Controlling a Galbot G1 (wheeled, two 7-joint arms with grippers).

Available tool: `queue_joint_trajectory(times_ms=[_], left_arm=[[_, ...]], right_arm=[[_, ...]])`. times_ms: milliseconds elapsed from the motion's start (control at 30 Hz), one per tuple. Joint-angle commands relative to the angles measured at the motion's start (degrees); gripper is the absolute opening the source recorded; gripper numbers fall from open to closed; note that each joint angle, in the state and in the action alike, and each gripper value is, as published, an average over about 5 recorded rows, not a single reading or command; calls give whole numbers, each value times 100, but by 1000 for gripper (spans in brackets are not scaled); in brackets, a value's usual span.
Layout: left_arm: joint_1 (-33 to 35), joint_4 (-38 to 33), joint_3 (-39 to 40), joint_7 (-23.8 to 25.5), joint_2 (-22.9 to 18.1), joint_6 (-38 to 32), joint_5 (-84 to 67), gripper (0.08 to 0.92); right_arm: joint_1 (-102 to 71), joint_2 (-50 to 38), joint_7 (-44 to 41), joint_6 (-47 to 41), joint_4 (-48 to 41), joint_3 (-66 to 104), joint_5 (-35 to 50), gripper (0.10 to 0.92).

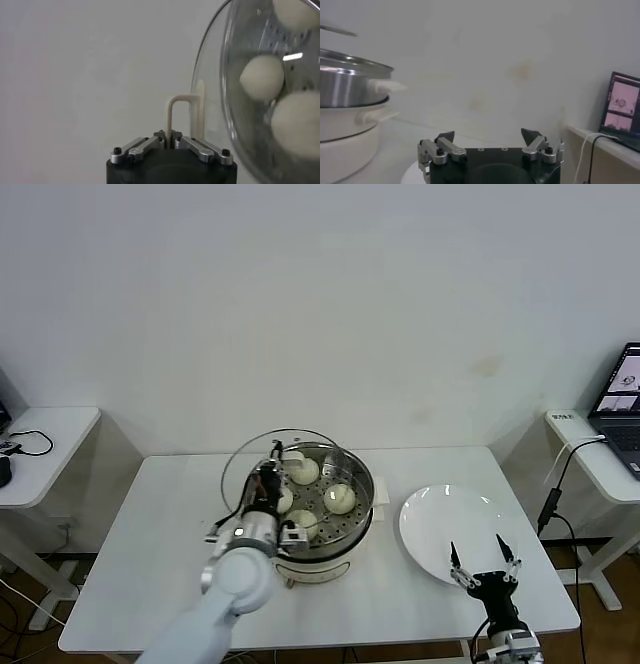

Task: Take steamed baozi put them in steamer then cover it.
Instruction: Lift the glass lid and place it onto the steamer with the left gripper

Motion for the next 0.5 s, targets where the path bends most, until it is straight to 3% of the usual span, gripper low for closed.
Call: queue_joint_trajectory(times_ms=[33, 500], left_arm=[[-245, 449, 484, 293, -677, 156, 529, 137], [-60, 480, 386, 283, -813, 82, 667, 137]], right_arm=[[14, 18, 6, 11, -33, -56, -107, 823], [11, -21, 3, 30, -68, -72, -101, 823]])
